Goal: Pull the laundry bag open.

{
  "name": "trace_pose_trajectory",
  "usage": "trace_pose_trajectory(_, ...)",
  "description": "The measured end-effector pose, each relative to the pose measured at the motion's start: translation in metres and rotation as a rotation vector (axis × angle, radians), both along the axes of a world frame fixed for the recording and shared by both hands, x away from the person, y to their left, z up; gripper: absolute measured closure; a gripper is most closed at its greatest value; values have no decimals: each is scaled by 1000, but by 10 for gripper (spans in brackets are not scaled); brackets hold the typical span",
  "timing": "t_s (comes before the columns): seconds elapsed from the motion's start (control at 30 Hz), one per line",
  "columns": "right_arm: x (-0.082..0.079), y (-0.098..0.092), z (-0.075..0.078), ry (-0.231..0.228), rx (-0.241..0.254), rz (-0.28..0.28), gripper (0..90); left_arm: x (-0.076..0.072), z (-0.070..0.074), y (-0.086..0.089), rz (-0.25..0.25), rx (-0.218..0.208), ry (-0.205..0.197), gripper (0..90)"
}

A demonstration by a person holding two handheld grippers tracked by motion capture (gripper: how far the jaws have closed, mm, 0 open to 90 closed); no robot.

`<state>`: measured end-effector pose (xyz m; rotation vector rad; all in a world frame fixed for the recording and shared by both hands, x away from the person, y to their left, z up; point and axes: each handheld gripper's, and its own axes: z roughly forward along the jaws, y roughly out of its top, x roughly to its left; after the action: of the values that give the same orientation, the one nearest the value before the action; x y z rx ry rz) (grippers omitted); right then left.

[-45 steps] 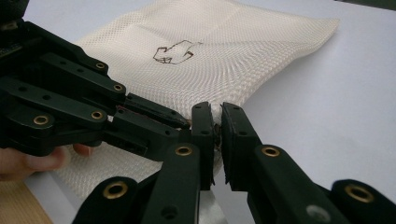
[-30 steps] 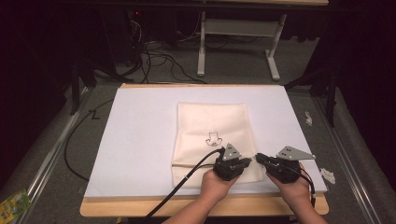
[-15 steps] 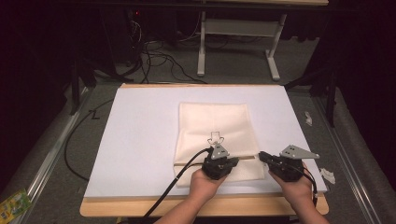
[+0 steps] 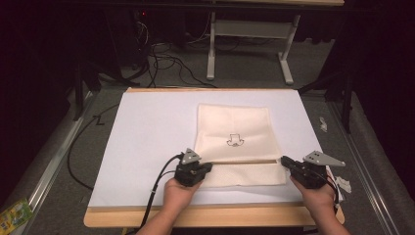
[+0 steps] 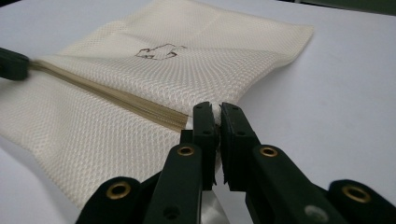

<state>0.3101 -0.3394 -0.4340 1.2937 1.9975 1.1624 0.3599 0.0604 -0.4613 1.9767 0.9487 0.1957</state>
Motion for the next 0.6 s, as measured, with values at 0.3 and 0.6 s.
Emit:
trace_pose_trajectory(0.3, -3, -1, 0, -9, -23, 19, 864, -15, -10, 51, 9, 9, 33, 877)
trace_pose_trajectory(0.6, -3, -1, -7, 22, -19, 30, 857, -10, -14, 50, -20, 30, 22, 873)
